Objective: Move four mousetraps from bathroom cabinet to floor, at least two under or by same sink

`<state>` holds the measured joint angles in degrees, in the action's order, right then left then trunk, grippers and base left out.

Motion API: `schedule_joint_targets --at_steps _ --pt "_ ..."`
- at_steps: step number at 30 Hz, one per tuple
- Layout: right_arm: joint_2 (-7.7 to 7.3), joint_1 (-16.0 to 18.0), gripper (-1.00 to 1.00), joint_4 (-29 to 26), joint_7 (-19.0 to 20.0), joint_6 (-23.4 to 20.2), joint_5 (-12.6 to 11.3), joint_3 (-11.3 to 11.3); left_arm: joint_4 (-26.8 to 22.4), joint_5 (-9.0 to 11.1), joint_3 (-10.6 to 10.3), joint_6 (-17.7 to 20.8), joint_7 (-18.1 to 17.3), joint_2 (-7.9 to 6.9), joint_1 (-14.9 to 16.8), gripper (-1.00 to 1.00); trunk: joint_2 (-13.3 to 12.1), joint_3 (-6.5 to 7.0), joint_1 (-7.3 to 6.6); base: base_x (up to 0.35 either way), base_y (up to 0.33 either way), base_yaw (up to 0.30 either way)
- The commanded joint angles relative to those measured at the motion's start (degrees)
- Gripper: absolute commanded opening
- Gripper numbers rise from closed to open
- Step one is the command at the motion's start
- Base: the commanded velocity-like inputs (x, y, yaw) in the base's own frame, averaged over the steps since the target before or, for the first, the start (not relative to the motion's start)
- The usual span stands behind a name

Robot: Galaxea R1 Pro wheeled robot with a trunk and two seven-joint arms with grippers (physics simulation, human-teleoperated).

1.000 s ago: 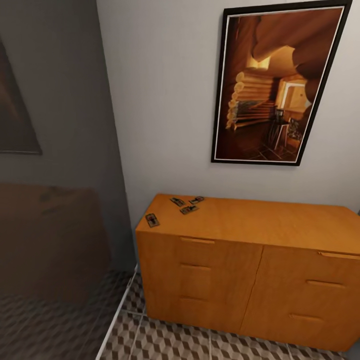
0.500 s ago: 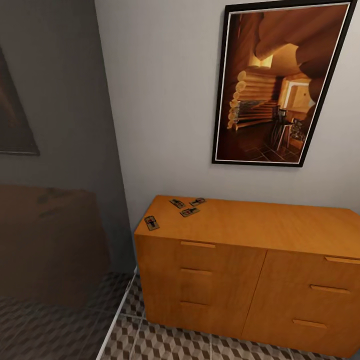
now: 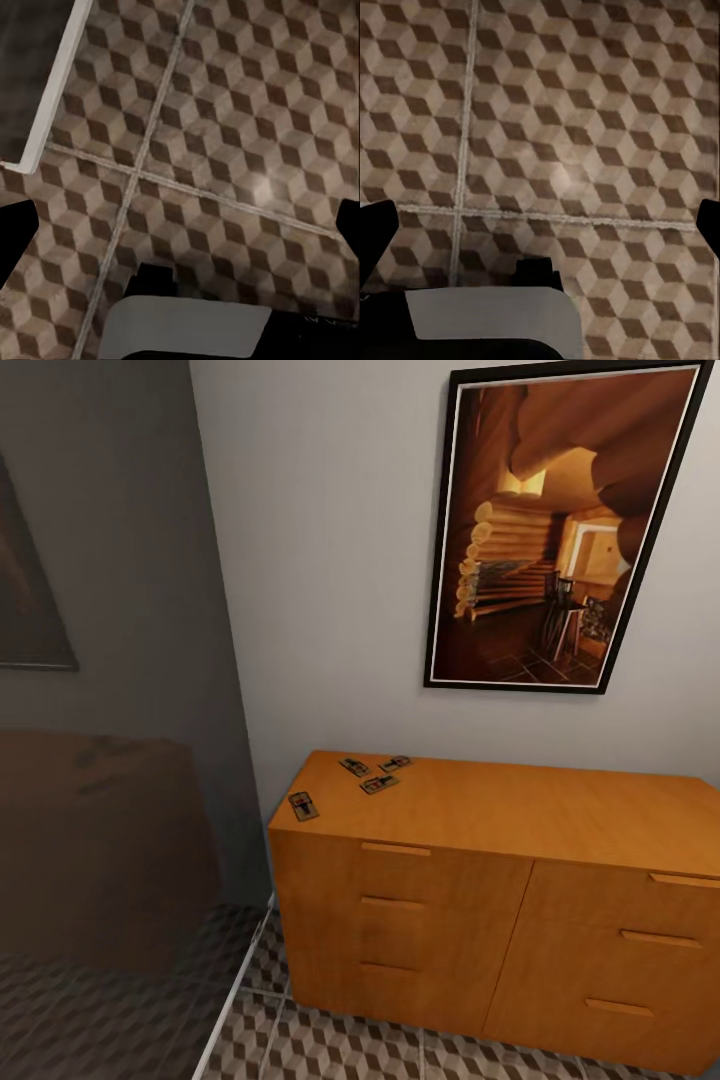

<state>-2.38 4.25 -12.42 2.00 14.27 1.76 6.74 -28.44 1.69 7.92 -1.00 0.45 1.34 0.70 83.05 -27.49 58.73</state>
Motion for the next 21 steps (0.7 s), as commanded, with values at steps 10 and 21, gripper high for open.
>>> schedule_joint_targets --at_steps 10,21 --pt "-0.48 0.09 1.00 -24.71 0.72 -8.69 2.82 0.52 -36.44 0.32 -4.06 15.92 0.01 0.41 0.89 1.00 0.03 -0.07 0.00 0.000 0.000 0.000" --pt "0.18 -3.14 1.00 -62.01 2.71 -30.75 2.55 0.68 -54.13 0.68 -16.24 32.47 0.03 3.24 6.63 1.00 0.03 -0.07 0.00 0.000 0.000 0.000"
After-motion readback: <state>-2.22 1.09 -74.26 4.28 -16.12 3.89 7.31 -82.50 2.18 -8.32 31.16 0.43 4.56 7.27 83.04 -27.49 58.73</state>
